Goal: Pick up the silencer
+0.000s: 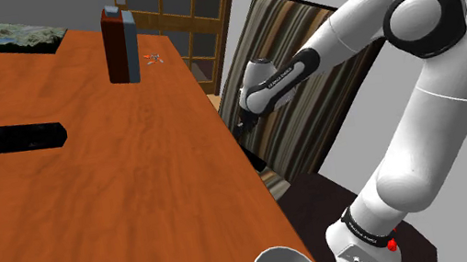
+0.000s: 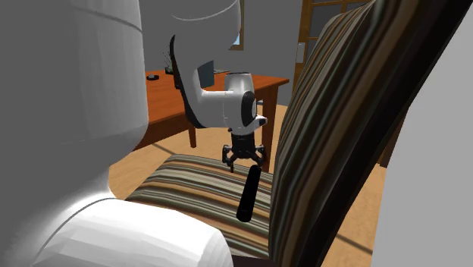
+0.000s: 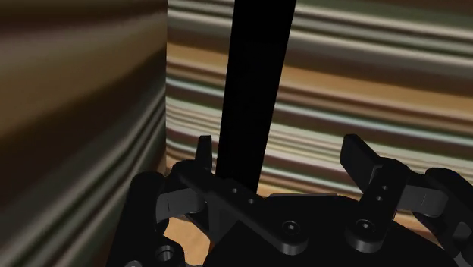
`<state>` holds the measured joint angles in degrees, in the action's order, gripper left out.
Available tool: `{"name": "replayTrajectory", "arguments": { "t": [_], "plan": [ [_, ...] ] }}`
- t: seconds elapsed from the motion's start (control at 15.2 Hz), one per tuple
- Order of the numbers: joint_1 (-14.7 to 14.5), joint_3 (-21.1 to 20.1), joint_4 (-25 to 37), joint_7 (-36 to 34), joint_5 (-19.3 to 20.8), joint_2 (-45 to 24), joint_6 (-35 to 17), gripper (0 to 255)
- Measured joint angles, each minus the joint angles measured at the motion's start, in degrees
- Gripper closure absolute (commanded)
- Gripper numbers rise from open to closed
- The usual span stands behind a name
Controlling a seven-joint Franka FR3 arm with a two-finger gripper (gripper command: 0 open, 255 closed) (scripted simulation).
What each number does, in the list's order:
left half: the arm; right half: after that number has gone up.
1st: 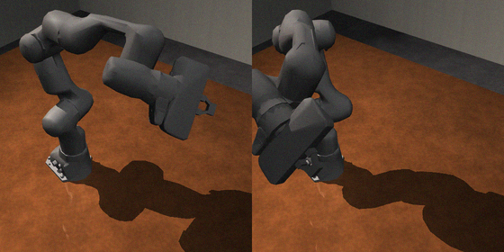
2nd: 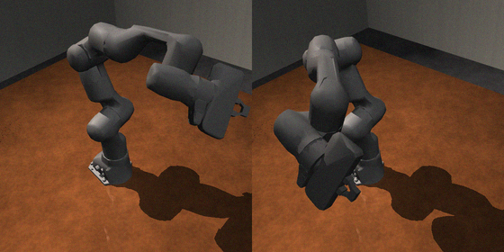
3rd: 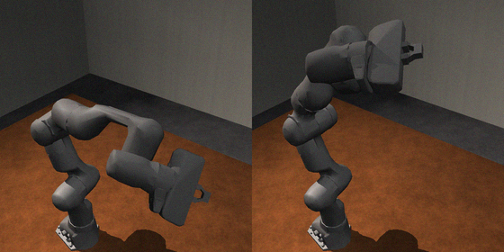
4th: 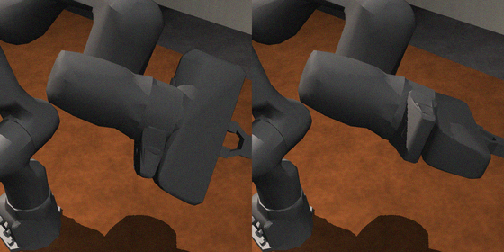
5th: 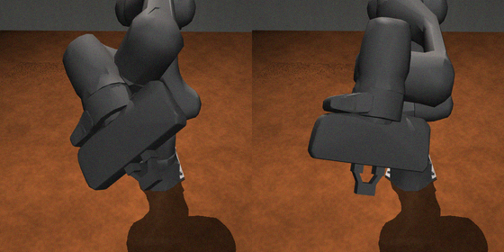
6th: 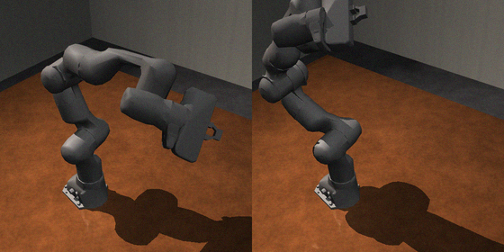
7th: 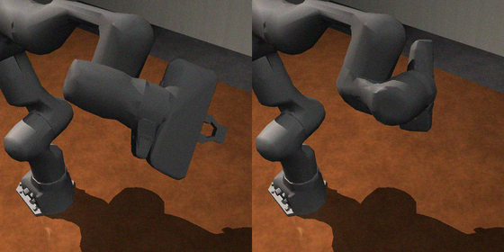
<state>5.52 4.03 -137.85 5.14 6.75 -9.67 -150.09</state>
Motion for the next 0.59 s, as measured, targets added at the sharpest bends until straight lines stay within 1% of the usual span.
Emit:
{"name": "replayTrajectory", "arguments": {
  "t": [0.07,0.26,0.59],
  "plan": [
    [0.2,0.1,1.9,0.2,0.0,-3.1,-1.2,0],
    [1.0,0.5,4.7,1.1,0.3,-9.4,-4.4,0],
    [1.2,0.6,6.8,1.2,0.4,-14.5,-7.4,0]
  ]
}}
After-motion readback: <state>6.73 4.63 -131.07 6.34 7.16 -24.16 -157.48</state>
